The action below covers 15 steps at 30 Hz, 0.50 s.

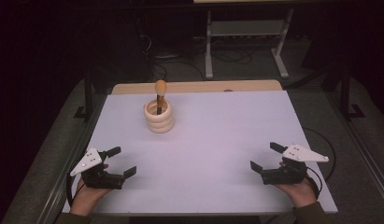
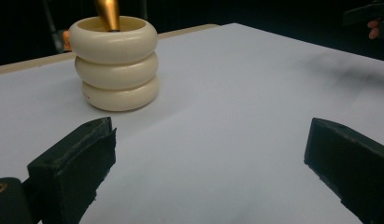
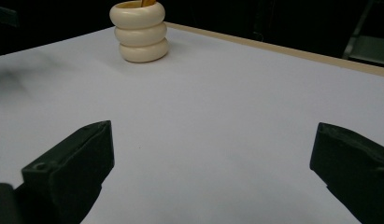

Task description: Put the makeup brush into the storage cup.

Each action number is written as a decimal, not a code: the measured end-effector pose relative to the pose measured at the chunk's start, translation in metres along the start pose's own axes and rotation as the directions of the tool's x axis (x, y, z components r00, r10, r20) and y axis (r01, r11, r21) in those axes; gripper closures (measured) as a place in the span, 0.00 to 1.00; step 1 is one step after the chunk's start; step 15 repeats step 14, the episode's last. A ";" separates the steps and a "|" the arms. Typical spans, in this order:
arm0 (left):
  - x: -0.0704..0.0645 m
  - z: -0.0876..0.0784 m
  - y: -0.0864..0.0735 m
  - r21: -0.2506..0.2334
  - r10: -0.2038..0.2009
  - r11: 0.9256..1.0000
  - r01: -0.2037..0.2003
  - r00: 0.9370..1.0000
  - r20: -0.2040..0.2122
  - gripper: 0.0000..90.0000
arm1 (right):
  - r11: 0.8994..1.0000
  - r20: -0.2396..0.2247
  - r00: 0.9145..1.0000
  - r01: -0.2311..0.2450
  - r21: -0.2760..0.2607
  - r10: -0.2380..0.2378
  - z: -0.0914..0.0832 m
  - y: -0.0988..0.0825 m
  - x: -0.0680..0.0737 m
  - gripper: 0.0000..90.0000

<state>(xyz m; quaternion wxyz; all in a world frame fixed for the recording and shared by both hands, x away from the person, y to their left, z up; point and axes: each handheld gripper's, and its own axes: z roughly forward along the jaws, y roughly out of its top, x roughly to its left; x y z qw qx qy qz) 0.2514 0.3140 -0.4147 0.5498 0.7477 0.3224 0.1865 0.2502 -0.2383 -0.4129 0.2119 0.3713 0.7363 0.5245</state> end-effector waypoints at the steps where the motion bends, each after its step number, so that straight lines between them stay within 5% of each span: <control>1: 0.000 0.001 -0.001 -0.003 -0.001 1.000 0.001 1.000 0.003 0.02 | 1.000 0.000 1.000 0.000 0.000 0.000 0.000 0.000 0.000 0.00; 15: 0.000 0.006 -0.004 0.031 0.011 0.999 -0.012 1.000 0.017 0.02 | 1.000 -0.002 1.000 -0.009 0.000 0.009 0.000 -0.003 -0.001 0.00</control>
